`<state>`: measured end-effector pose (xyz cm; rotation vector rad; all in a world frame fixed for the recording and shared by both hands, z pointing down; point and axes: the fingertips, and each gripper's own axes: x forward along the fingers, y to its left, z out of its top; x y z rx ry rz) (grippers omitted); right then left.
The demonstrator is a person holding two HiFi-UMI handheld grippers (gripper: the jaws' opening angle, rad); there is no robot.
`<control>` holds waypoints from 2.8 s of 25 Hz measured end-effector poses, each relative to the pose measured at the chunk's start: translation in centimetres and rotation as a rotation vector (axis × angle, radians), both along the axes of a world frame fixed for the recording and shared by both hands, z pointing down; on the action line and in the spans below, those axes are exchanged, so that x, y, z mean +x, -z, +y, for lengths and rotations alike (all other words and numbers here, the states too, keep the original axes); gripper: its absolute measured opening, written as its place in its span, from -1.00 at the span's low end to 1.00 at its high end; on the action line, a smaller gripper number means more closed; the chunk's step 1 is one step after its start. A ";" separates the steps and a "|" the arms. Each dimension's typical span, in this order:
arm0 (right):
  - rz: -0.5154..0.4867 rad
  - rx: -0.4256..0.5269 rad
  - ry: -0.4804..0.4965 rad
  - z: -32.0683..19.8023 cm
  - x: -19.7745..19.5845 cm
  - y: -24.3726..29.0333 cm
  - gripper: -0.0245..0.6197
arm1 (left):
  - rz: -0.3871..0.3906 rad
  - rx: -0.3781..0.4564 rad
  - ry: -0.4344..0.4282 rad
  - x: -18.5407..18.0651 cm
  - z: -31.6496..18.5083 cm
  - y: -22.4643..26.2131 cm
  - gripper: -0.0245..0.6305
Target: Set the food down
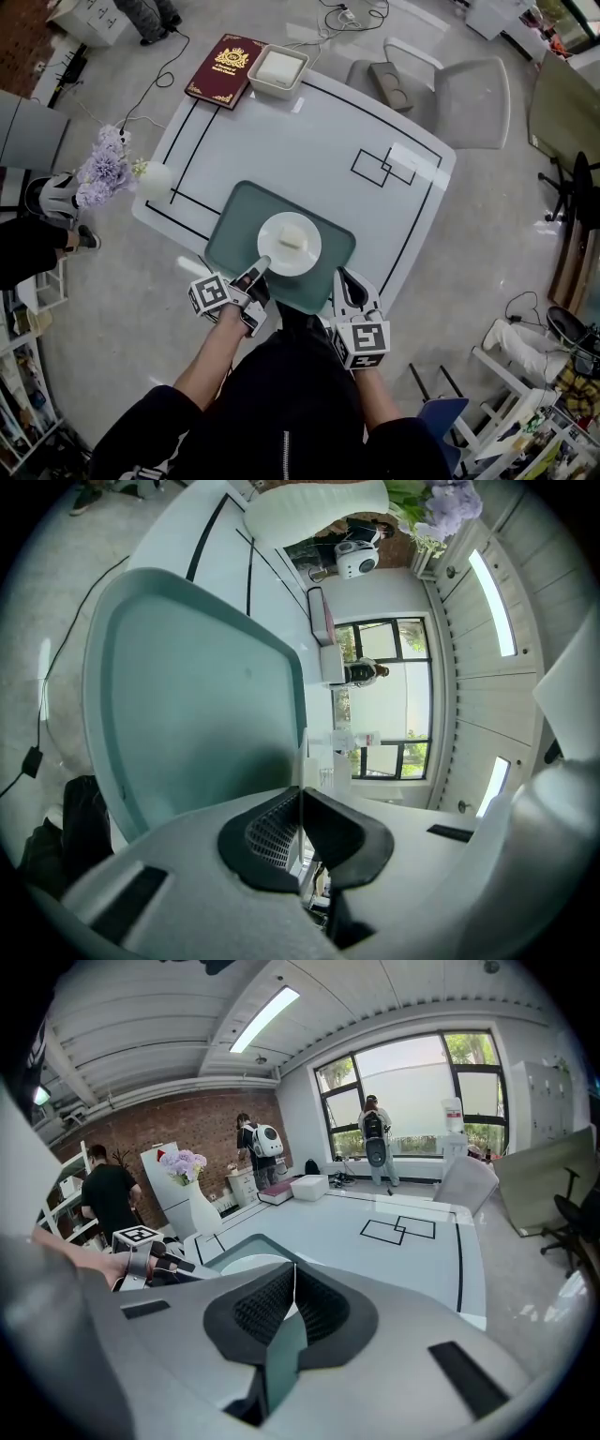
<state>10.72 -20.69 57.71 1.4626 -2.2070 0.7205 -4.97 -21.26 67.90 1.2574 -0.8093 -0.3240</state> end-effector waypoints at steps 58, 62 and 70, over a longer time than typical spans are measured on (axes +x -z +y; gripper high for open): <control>-0.005 -0.040 0.011 1.6 0.0 -0.9 -0.89 | -0.817 0.111 -0.555 -2.2 2.3 -3.2 -0.62; -0.012 -0.040 0.026 1.2 -0.7 -0.9 -0.89 | -0.850 0.147 -0.552 -2.9 1.9 -2.6 -0.62; -0.032 -0.003 0.067 -0.3 -3.2 0.2 -0.89 | -1.015 0.397 -0.558 -3.9 -0.3 1.5 -0.73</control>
